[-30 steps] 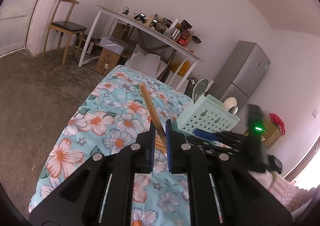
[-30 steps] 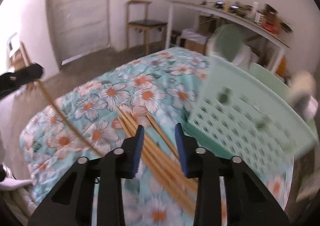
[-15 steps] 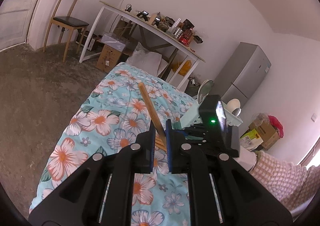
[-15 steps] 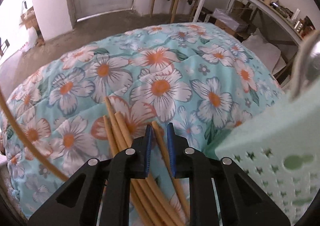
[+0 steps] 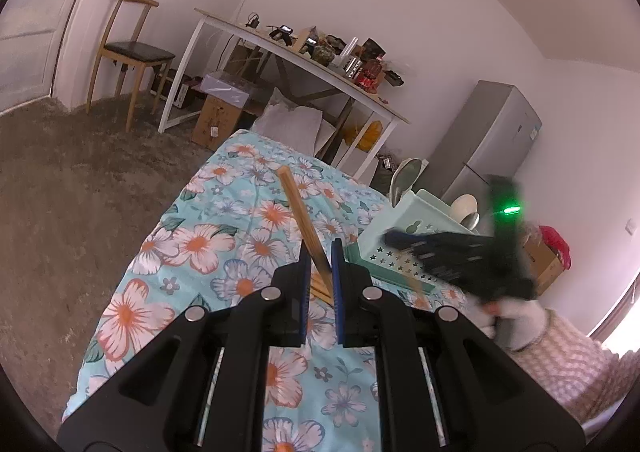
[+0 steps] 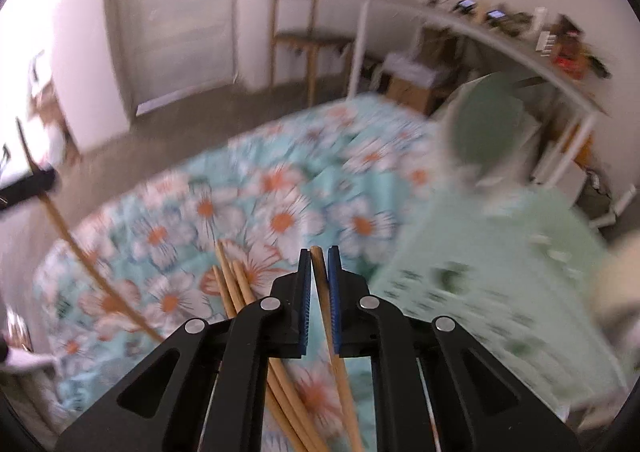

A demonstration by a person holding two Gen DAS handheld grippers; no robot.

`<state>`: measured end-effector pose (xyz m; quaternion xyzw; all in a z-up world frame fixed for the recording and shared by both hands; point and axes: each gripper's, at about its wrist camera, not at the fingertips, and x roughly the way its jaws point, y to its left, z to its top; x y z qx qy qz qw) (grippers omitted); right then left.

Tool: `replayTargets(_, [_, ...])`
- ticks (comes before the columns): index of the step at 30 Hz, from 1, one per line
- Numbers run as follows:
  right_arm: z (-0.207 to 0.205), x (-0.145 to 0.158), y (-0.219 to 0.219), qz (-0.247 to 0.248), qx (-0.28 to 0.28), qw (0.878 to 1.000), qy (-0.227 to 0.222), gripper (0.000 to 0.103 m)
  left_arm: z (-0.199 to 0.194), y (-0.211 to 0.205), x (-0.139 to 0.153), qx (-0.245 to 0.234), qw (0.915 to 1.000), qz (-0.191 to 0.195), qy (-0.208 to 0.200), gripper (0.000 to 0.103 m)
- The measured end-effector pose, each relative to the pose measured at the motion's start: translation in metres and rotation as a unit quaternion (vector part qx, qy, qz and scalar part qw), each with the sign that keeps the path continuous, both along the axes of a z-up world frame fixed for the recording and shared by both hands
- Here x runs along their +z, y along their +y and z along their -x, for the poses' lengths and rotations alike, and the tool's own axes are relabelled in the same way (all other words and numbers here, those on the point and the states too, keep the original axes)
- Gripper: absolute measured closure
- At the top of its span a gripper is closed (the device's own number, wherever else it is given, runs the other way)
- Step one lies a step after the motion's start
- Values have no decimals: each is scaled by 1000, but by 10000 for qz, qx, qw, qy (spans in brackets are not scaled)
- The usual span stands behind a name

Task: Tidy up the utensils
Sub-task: 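Lower the chopstick into the basket and open the left tool while the right tool carries its chopstick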

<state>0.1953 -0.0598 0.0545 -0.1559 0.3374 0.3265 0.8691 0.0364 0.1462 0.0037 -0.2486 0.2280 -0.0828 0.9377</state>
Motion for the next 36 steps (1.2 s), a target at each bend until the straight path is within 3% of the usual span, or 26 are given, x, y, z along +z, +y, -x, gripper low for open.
replayTargets(8, [46,60,-88,-1216,-925,9869,-517,97,-3,-13,20,-69,9995,-216,-205,97])
replayTargets(19, [85,75,-158,-2298,-1421,9586,-899,97,-16,-44,80,-380,9954,-403,-783,98])
replayTargets(29, [99,89,-190,-2741,-1425,9445,-1121,97,-64,-94,148,-751,9799,-570,-1760,98])
replayTargets(36, [97,91,-200,-2881,-1396,9405,-1144,97,-128,-139,146,-883,9779,-852,-1691,98])
